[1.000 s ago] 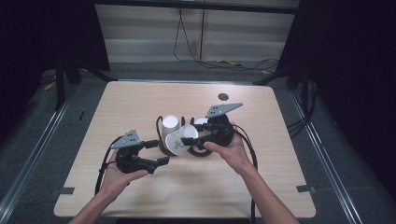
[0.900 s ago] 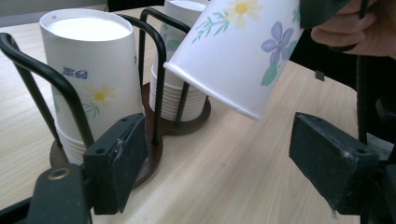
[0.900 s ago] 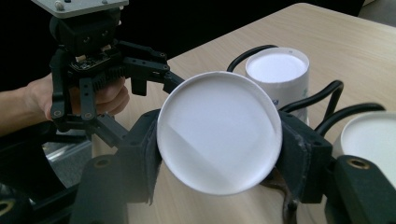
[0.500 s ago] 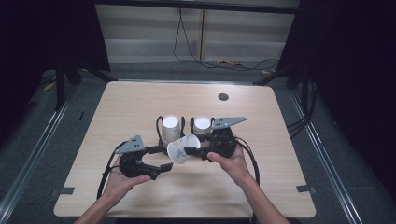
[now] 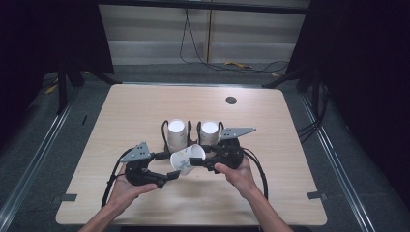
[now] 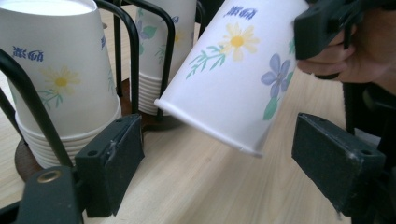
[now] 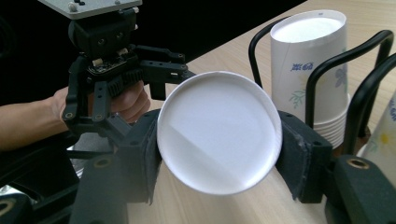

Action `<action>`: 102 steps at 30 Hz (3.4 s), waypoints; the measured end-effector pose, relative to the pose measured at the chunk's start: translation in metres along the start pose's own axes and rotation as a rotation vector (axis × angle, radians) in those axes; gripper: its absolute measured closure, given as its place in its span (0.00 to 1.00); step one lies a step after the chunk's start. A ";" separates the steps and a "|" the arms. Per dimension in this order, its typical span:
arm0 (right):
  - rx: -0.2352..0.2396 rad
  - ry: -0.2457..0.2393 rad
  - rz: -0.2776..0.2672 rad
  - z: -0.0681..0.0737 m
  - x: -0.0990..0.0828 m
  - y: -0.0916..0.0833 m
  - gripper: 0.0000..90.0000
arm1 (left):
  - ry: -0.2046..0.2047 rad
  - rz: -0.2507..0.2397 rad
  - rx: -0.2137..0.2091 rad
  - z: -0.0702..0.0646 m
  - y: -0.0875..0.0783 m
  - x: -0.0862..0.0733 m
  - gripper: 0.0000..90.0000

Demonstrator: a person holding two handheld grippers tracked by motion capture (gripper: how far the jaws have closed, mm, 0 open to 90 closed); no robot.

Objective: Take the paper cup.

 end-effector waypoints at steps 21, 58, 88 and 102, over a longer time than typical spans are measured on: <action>0.085 0.030 0.019 0.010 -0.003 0.012 0.42 | 0.016 0.004 -0.023 -0.005 0.006 -0.008 0.20; 0.118 0.053 0.051 0.014 -0.008 0.024 0.42 | 0.106 0.058 -0.038 -0.007 0.017 -0.017 0.21; 0.079 0.013 0.071 0.013 -0.009 0.024 0.20 | 0.114 0.114 -0.066 -0.008 0.011 -0.023 0.27; 0.058 -0.004 0.067 0.009 -0.008 0.010 0.17 | 0.101 0.138 -0.047 0.000 0.005 -0.020 0.27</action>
Point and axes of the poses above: each handheld gripper's, and its own axes: y roughly forward along the jaws, x roughly out of its top, z roughly to its left, the point moved 10 cm from there along y, roughly forward along the jaws, and after that the axes turned 3 degrees about x, right-handed, at the moved point
